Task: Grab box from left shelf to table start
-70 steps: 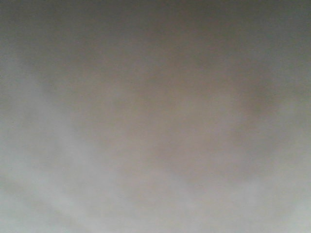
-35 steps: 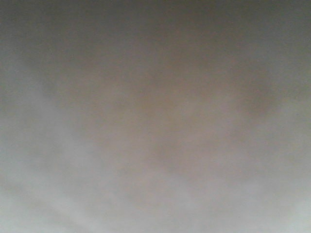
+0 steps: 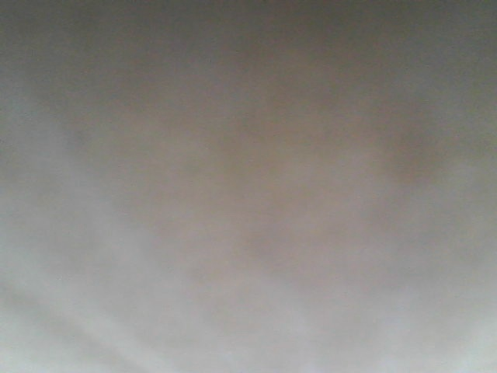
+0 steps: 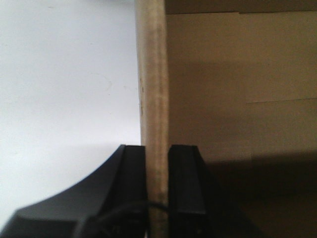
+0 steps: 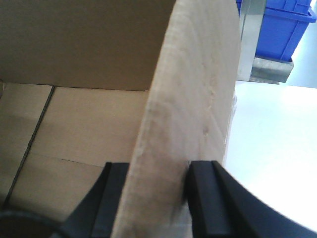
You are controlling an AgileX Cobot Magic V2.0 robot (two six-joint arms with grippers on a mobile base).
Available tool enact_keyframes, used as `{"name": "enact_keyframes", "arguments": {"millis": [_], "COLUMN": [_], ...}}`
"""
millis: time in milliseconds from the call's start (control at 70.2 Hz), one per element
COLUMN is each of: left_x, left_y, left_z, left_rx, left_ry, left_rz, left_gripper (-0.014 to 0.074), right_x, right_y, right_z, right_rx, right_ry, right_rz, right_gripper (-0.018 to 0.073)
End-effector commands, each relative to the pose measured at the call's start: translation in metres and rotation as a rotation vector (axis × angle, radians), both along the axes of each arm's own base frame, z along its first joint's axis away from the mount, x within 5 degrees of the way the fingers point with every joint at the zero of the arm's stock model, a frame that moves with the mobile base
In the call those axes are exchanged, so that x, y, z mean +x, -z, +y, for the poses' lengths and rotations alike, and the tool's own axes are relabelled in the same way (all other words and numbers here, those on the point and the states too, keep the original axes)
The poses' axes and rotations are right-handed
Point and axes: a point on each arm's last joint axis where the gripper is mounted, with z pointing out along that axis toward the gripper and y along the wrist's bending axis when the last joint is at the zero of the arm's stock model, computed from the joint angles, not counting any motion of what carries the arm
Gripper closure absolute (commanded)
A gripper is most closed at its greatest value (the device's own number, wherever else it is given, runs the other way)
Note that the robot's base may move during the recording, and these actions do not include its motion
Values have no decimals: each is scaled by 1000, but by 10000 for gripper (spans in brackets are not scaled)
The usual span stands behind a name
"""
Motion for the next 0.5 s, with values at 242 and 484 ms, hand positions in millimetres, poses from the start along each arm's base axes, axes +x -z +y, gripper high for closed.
{"name": "enact_keyframes", "arguments": {"millis": [242,484], "left_x": [4,4], "left_y": [-16,-16], "left_z": [5,5], "left_rx": [54,54], "left_ry": [-31,-31], "left_rz": [-136,-136], "left_gripper": [689,689], "right_x": [2,2], "right_y": [-21,-21], "right_z": [-4,-4], "right_rx": [-9,-9], "right_ry": [48,48], "right_rz": [-159,-159], "right_gripper": [503,503]}}
